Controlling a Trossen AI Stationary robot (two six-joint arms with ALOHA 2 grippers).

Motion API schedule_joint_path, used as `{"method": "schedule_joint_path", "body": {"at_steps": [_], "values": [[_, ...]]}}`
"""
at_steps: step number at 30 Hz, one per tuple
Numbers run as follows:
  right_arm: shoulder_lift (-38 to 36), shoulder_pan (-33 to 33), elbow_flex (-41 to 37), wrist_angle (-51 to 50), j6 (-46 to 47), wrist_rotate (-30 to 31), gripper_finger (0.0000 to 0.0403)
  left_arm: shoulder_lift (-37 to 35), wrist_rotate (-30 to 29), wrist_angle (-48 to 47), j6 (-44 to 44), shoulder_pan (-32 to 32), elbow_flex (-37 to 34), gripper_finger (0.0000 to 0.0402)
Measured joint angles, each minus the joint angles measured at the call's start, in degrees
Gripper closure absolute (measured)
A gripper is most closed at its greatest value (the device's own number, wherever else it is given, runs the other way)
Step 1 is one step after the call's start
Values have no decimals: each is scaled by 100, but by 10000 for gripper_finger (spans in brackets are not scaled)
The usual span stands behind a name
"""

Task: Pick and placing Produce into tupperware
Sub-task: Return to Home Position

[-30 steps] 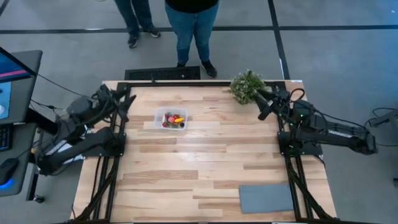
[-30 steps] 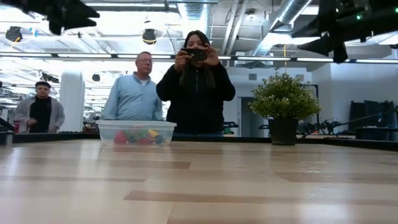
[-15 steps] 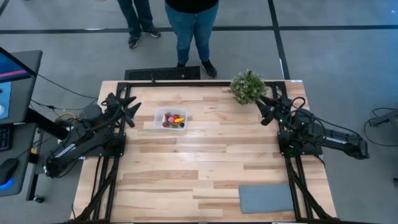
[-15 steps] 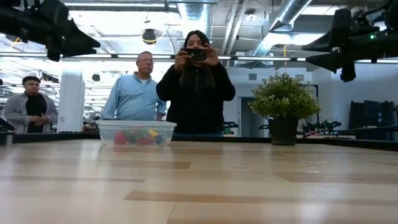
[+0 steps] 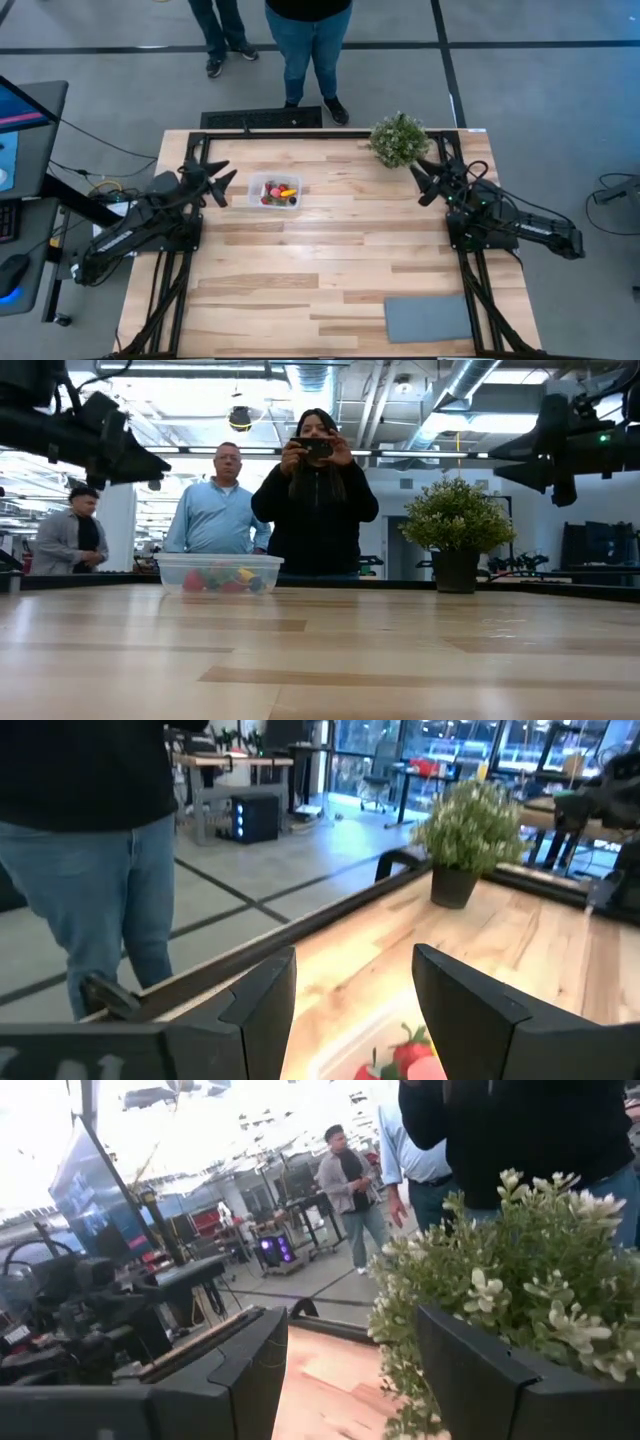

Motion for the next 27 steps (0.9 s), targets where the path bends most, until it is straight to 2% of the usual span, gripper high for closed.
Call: {"method": "schedule_joint_path", "body": {"at_steps": [7, 17, 27], "values": [[1, 0, 0, -132, -4, -1, 159, 9, 2, 552, -151, 0, -460, 210], [3, -7, -2, -176, -2, 7, 159, 0, -293, 534, -170, 0, -465, 210], [3, -4, -4, -177, -2, -3, 159, 2, -262, 521, -63, 0, -465, 210]]}}
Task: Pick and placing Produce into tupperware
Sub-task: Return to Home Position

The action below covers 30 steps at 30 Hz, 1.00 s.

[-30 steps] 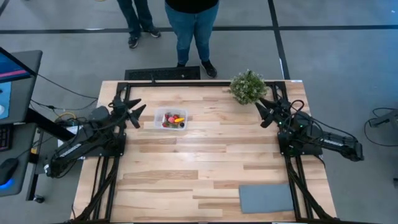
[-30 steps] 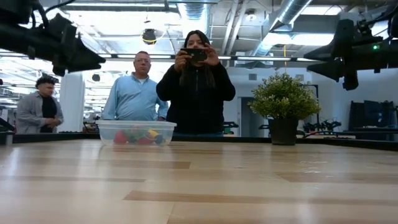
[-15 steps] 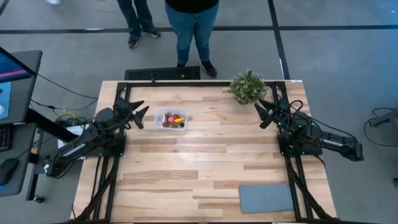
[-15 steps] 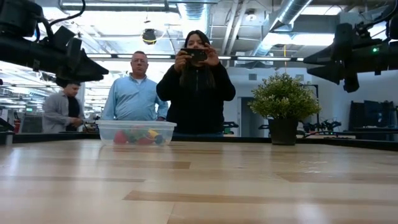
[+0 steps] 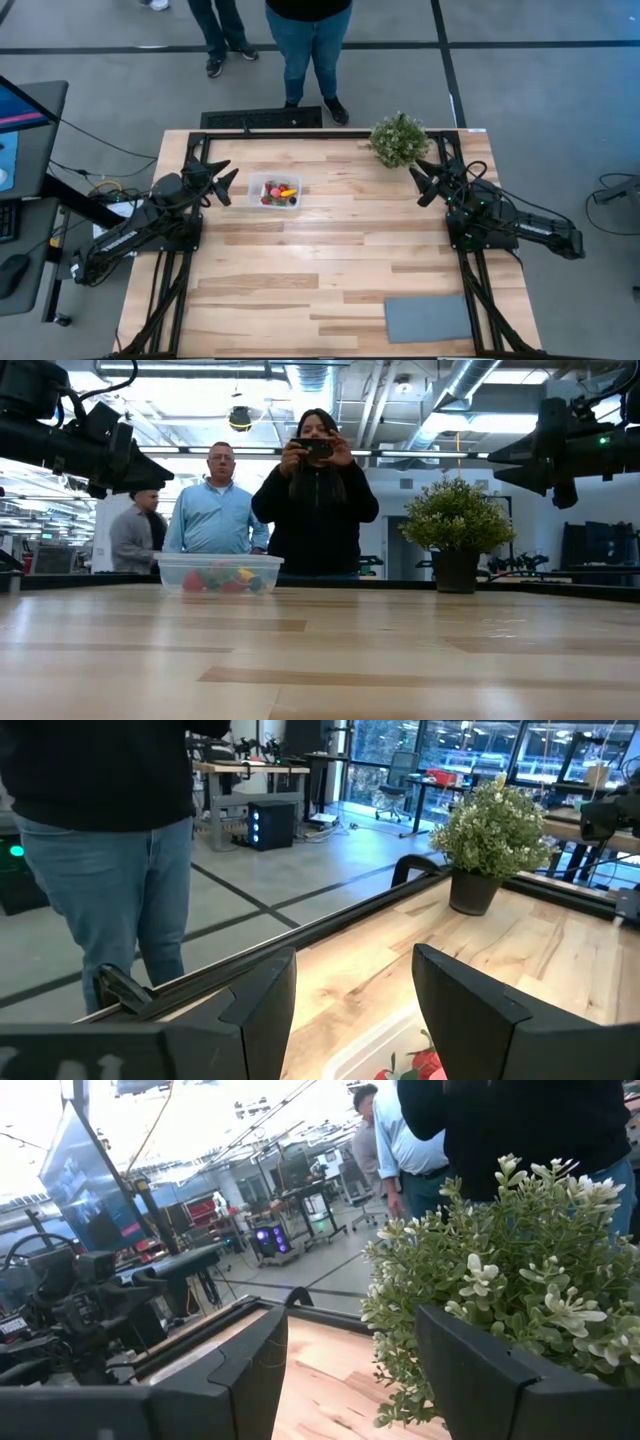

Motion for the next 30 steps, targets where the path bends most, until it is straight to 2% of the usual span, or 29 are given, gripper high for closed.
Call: {"method": "schedule_joint_path", "body": {"at_steps": [30], "values": [[0, 0, -2, 1, 2, -2, 159, 0, 4, -18, 10, 0, -1, 210]]}}
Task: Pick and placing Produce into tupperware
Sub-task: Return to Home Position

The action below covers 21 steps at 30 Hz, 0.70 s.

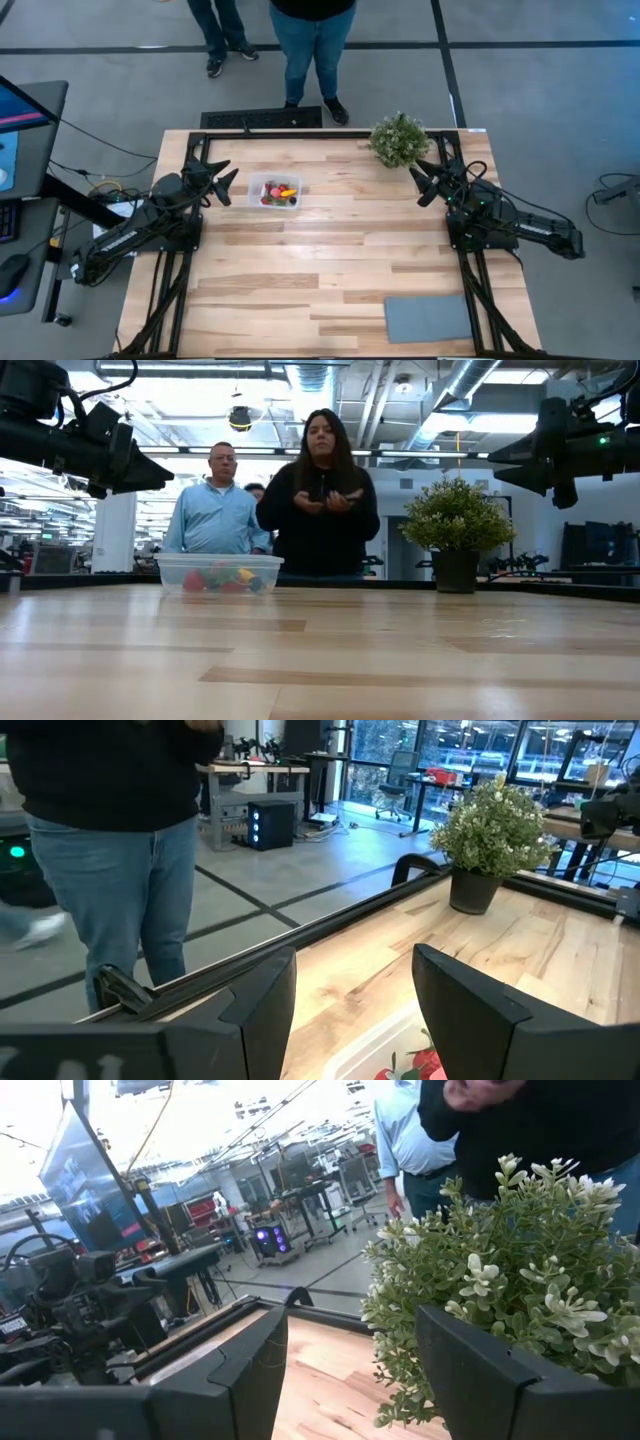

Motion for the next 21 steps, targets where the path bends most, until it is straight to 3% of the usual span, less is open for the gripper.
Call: {"method": "schedule_joint_path", "body": {"at_steps": [21], "values": [[0, 2, -2, -1, 1, 0, 159, 0, 0, -2, 24, 0, -4, 210]]}}
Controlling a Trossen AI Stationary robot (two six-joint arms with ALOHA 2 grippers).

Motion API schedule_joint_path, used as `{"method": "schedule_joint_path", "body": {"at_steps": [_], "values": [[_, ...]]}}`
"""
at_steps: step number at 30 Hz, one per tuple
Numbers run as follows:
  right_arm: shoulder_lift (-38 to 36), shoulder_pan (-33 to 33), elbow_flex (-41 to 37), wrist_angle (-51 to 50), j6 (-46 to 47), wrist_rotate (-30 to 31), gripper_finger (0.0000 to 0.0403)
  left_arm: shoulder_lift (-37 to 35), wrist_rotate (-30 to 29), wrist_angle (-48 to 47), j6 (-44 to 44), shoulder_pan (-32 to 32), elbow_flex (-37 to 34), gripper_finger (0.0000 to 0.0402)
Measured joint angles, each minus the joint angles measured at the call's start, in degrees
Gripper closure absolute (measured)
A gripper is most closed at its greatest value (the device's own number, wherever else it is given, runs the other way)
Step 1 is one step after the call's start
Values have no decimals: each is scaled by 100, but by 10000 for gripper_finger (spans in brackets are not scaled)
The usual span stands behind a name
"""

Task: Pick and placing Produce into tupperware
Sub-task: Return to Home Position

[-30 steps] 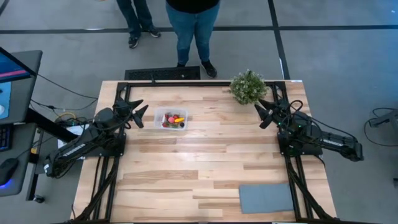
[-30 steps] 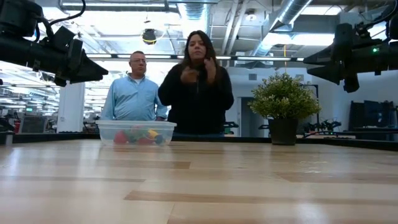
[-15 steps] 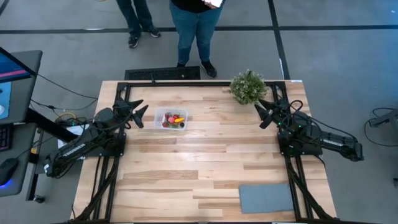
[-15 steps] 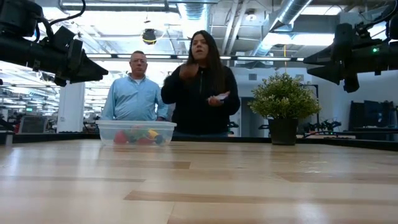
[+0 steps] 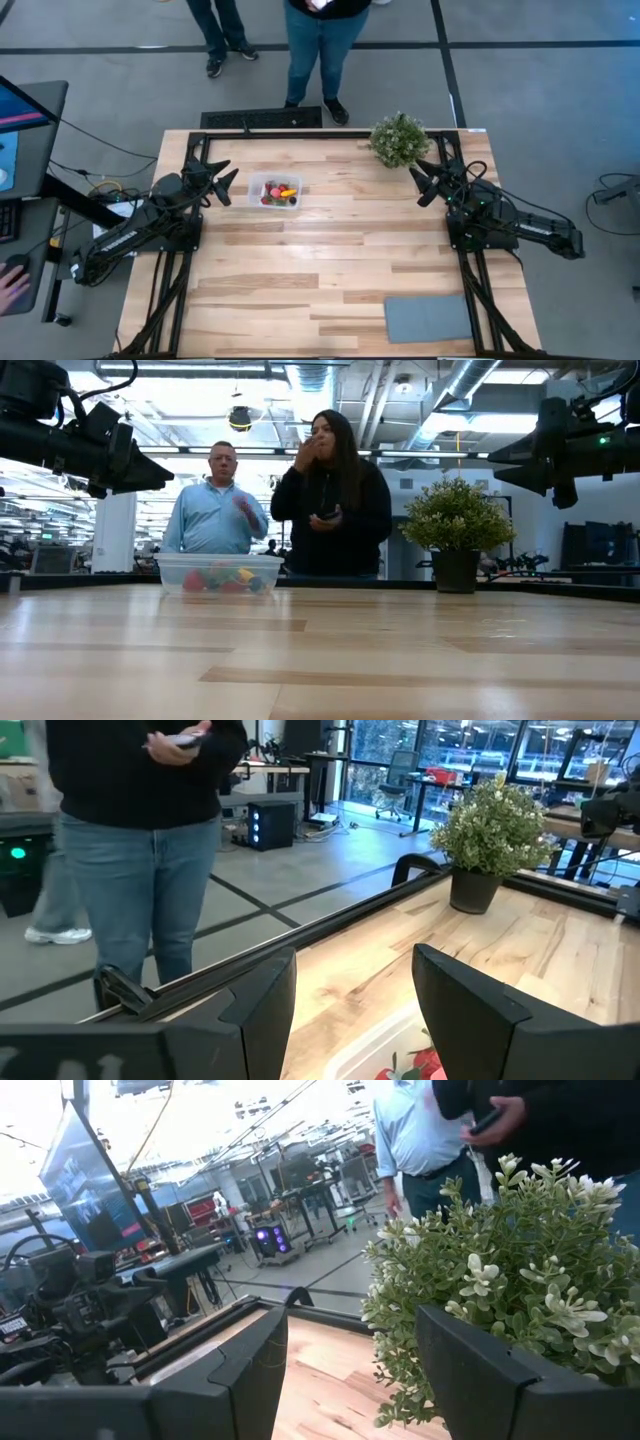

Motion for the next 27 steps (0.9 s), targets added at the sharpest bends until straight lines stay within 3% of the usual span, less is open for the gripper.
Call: {"method": "schedule_joint_path", "body": {"at_steps": [27], "values": [[2, 0, 0, 0, 1, 0, 159, 1, 0, -2, -74, 1, -2, 210]]}}
